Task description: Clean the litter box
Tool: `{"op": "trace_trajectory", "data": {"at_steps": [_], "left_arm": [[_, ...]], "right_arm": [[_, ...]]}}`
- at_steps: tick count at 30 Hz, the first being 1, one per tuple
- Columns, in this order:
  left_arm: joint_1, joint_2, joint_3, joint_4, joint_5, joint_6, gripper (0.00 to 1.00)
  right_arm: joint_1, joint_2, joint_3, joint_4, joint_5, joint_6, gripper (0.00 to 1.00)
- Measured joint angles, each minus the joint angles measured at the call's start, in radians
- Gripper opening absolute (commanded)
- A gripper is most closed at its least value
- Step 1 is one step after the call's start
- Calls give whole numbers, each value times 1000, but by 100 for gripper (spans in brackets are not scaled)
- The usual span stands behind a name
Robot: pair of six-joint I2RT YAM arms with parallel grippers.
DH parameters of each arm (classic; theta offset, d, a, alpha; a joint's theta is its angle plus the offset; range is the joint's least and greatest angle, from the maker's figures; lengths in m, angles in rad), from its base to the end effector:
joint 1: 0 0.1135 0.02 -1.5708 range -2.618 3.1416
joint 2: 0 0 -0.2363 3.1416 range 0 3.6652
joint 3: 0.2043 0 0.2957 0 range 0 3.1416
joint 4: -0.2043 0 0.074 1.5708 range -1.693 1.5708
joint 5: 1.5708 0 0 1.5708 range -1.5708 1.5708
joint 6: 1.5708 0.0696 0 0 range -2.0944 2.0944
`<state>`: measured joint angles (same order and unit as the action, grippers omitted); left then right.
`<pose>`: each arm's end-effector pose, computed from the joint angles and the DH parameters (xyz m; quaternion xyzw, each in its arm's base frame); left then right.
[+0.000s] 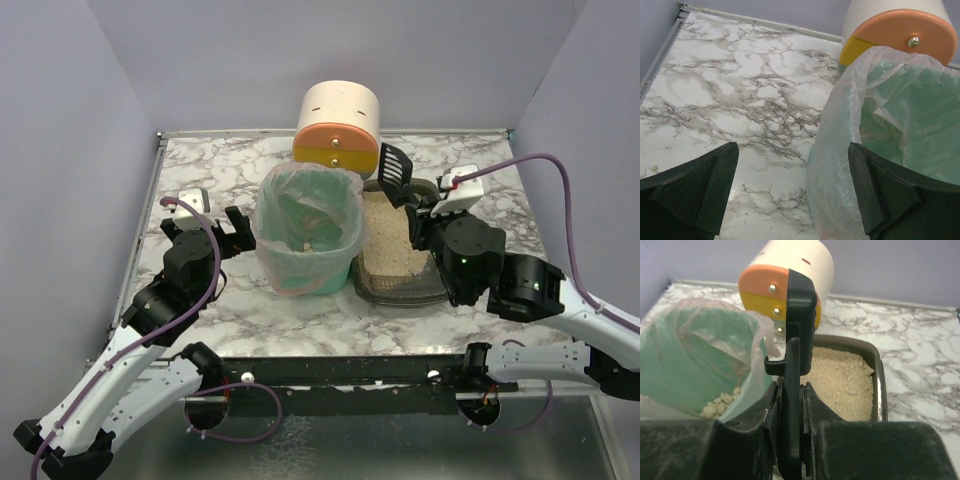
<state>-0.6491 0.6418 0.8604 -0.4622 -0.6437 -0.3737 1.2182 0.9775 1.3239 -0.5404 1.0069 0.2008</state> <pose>0.2055 -0.1035 0.3450 -0.0904 0.7670 -0.0687 0.6315 0.1412 0.2133 0.4427 -0.0618 0.7401 0.0798 0.6649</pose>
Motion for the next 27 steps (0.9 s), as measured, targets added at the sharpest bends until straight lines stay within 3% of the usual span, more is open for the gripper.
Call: {"op": "trace_trajectory", "data": {"at_steps": [7, 13, 21, 27], "left_arm": [[0, 0, 0, 0, 1, 0, 99], [0, -3, 0, 0, 4, -1, 99], [0, -12, -1, 0, 4, -3, 99], [0, -12, -1, 0, 4, -3, 99]], "right_arm": [[-44, 26, -70, -88, -6, 96, 1], [-237, 116, -121, -127, -153, 167, 1], [-354, 155, -164, -151, -301, 299, 1], [-586, 154, -198, -142, -476, 462, 1]]}}
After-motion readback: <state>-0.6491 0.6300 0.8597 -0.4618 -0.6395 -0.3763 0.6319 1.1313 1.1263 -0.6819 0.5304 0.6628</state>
